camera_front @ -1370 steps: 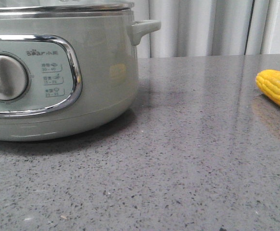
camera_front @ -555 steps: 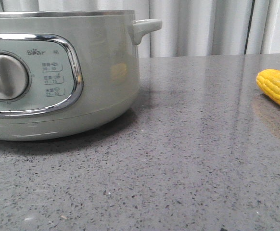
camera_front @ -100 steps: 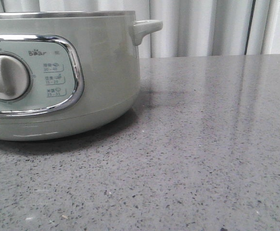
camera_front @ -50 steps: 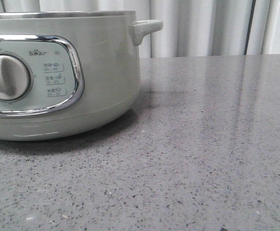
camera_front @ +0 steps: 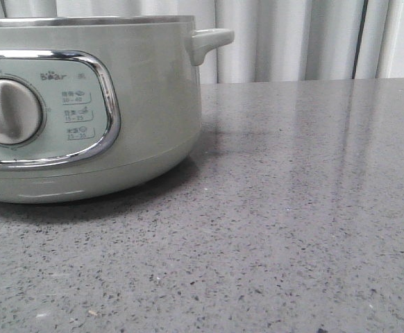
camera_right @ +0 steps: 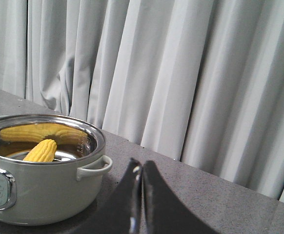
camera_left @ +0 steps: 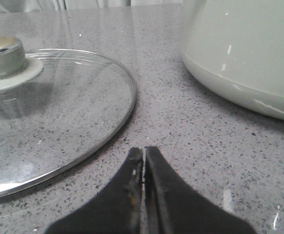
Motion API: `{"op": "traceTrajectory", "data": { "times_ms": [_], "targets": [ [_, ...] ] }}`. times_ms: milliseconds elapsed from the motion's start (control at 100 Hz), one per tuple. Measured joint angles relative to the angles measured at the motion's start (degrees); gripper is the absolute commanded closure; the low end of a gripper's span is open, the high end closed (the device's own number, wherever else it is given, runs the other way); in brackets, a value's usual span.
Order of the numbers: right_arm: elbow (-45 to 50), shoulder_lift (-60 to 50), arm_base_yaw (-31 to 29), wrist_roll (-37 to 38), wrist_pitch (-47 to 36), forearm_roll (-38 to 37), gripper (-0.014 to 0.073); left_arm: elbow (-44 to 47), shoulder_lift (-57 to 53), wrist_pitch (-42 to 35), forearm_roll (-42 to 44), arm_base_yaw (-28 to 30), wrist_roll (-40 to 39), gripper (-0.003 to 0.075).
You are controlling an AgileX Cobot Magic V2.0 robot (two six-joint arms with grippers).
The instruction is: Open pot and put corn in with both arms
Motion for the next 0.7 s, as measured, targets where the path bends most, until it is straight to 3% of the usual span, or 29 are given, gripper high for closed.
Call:
{"op": "traceTrajectory", "data": {
  "times_ms": [410,620,700],
  "targets": [
    [2.1,-1.0,0.0,0.0,-0.9,0.0,0.0636,0.0,0.0,0.0,0.0,0.0,0.0,0.0741],
    [13.2,-1.1,-2.4,0.3,-3.3,-5.9,0.0636,0.0,0.0,0.0,0.0,0.0,0.0,0.0741],
    [20.2,-1.1,-4.3,3.9,-7.3,-6.3,0.0636,0.0,0.0,0.0,0.0,0.0,0.0,0.0741]
  ]
}}
